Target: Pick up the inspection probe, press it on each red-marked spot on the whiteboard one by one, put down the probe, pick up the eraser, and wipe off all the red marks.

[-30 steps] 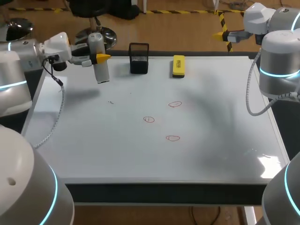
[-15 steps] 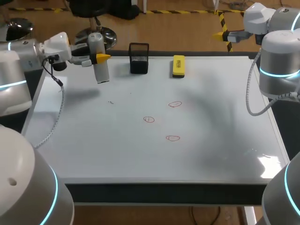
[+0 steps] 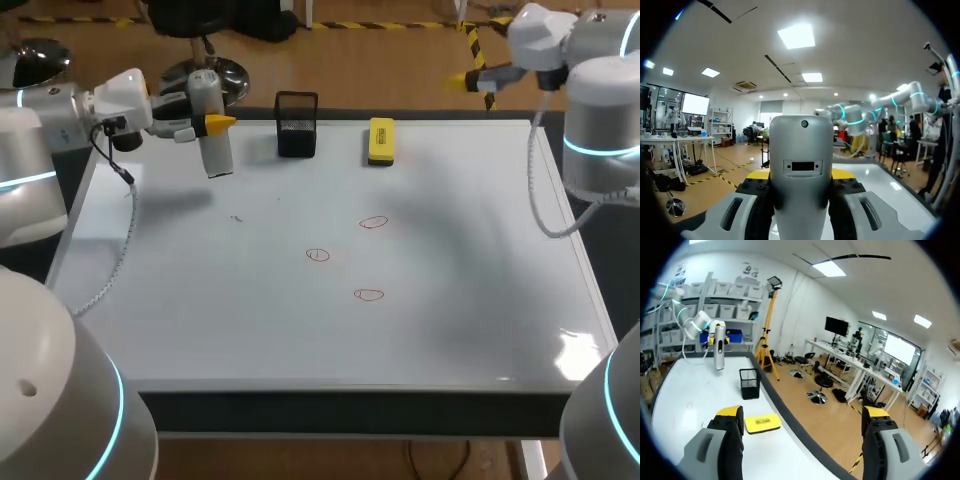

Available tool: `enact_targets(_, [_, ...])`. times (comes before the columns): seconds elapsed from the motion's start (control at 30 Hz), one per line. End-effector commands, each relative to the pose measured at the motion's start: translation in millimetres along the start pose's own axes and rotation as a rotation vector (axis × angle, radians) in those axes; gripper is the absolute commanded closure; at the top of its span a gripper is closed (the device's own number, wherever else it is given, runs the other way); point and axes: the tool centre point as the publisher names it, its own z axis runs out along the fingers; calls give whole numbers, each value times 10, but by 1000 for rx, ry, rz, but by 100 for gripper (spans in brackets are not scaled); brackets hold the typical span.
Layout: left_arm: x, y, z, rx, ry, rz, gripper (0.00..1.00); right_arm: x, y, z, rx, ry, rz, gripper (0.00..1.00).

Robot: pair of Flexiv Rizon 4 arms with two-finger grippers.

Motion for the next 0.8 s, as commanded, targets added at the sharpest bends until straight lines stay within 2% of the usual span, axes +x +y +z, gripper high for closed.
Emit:
enact_targets(0.03, [0, 0, 5, 2, -1, 2, 100, -56, 105, 118, 51, 192, -78, 0])
enact_targets(0.27, [0, 0, 5, 2, -1, 2, 100, 64, 225, 304, 171, 443, -295, 0])
enact_targets(0.33, [0, 0, 5, 2, -1, 2, 100, 90, 242, 337, 189, 497, -334, 0])
enact_targets(0.4, [0, 0, 5, 2, -1, 2, 100, 117, 242, 378, 212, 592, -383, 0])
enact_targets(0.57, [0, 0, 5, 2, -1, 2, 100, 176, 245, 443, 256, 755, -483, 0])
enact_targets(0.63, [0, 0, 5, 2, -1, 2, 100, 196, 242, 472, 279, 845, -537, 0])
enact_targets(0.8, [0, 0, 5, 2, -1, 2, 100, 283, 257, 547, 327, 1002, -660, 0])
